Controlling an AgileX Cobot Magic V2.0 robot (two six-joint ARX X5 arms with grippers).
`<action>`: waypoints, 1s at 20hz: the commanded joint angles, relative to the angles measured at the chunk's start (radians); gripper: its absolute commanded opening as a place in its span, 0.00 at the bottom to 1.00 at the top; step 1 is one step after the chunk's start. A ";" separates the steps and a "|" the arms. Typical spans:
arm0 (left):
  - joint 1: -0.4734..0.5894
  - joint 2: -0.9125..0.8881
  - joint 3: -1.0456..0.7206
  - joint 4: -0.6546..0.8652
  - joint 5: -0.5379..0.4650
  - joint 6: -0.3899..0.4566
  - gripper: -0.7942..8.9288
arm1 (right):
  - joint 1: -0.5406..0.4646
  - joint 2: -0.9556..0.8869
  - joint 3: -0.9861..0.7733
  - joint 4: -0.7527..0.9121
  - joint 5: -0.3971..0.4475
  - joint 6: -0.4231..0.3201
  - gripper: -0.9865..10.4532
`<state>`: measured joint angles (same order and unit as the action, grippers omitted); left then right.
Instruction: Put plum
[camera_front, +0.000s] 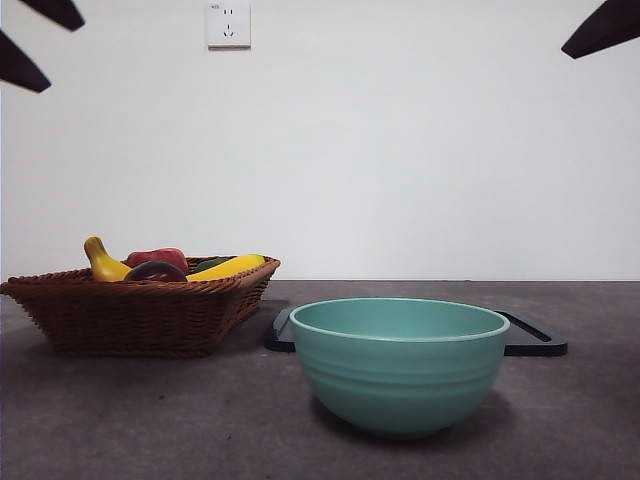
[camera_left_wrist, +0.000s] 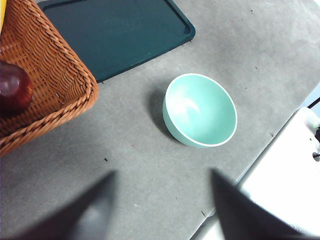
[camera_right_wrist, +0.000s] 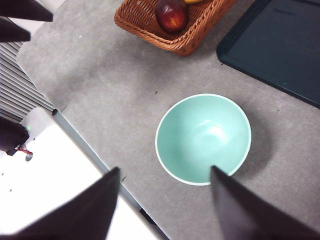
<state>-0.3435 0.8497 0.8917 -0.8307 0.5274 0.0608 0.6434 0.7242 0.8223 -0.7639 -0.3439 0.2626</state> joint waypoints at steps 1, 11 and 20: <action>-0.005 0.005 0.016 0.008 0.005 -0.002 0.09 | 0.009 0.006 0.011 0.005 0.004 -0.013 0.11; -0.005 0.005 0.016 0.009 0.005 -0.002 0.09 | 0.009 0.006 0.011 0.008 0.004 -0.016 0.09; -0.005 0.005 0.016 0.009 0.005 -0.002 0.09 | 0.009 0.006 0.011 0.008 0.004 -0.016 0.09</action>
<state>-0.3435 0.8497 0.8917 -0.8307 0.5274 0.0608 0.6434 0.7242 0.8223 -0.7662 -0.3405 0.2588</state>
